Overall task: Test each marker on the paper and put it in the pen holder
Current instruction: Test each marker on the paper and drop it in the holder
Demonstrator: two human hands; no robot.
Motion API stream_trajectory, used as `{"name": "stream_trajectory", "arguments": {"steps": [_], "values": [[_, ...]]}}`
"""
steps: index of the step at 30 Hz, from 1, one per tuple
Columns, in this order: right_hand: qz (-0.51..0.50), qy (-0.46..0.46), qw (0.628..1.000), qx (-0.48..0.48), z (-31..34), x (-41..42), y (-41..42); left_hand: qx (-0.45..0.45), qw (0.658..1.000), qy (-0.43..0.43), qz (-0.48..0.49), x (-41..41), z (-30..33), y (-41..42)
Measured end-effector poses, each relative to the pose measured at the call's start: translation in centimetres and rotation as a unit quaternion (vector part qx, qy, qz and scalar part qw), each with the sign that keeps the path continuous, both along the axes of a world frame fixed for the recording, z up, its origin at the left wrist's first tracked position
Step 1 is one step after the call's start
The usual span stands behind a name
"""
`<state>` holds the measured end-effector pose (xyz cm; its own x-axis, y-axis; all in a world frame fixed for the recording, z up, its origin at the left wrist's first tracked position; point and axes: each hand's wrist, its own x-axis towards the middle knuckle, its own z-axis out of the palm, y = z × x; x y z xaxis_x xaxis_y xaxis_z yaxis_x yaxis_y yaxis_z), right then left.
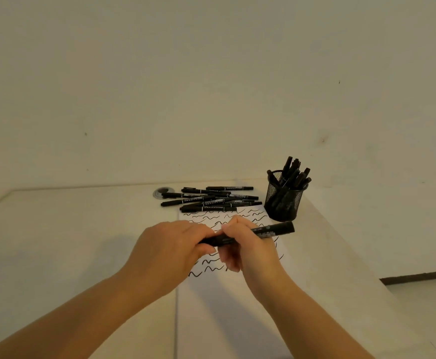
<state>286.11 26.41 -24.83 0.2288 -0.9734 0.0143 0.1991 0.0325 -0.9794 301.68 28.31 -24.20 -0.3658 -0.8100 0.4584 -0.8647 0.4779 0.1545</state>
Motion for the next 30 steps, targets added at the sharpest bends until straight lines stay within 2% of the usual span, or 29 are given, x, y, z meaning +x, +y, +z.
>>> {"name": "stream_trajectory", "arguments": {"steps": [3,5,7,9,12,13,15,20,23,26,30], "values": [[0.007,0.023,1.0,0.009,-0.1,0.3,0.7,-0.026,0.999,-0.037,-0.008,-0.1,-0.3,1.4],[-0.013,0.019,1.0,0.017,-0.1,-0.1,0.9,0.028,1.0,0.002,-0.012,0.5,-1.4,2.0],[-0.106,-0.043,0.992,0.054,-0.1,-2.2,0.0,0.14,0.984,0.111,0.027,3.4,-3.0,2.0],[-0.179,-0.049,0.981,0.052,0.1,-5.1,-1.0,0.208,0.938,0.266,0.081,7.5,-4.4,1.4],[-0.114,0.141,0.983,0.008,-1.4,-5.0,-1.0,0.229,0.894,0.366,0.12,10.5,-5.4,0.2],[-0.076,0.197,0.978,-0.009,-2.1,-4.0,-0.8,0.225,0.897,0.363,0.111,10.2,-5.7,-0.2],[-0.018,0.252,0.967,-0.03,-3.3,-2.0,-0.5,0.208,0.918,0.325,0.086,8.4,-6.0,-0.7],[-0.012,0.201,0.979,-0.018,-4.8,1.0,-0.6,0.204,0.936,0.283,0.04,4.7,-6.7,-1.9],[-0.058,0.166,0.984,-0.005,-5.6,2.3,-0.7,0.216,0.938,0.27,0.037,3.9,-7.3,-2.5],[-0.084,0.216,0.972,-0.046,-6.3,2.2,-0.8,0.227,0.936,0.267,0.041,4.0,-8.1,-2.6],[-0.046,0.275,0.956,-0.094,-6.7,2.3,-0.8,0.213,0.945,0.245,0.03,3.8,-8.1,-2.7]]}}
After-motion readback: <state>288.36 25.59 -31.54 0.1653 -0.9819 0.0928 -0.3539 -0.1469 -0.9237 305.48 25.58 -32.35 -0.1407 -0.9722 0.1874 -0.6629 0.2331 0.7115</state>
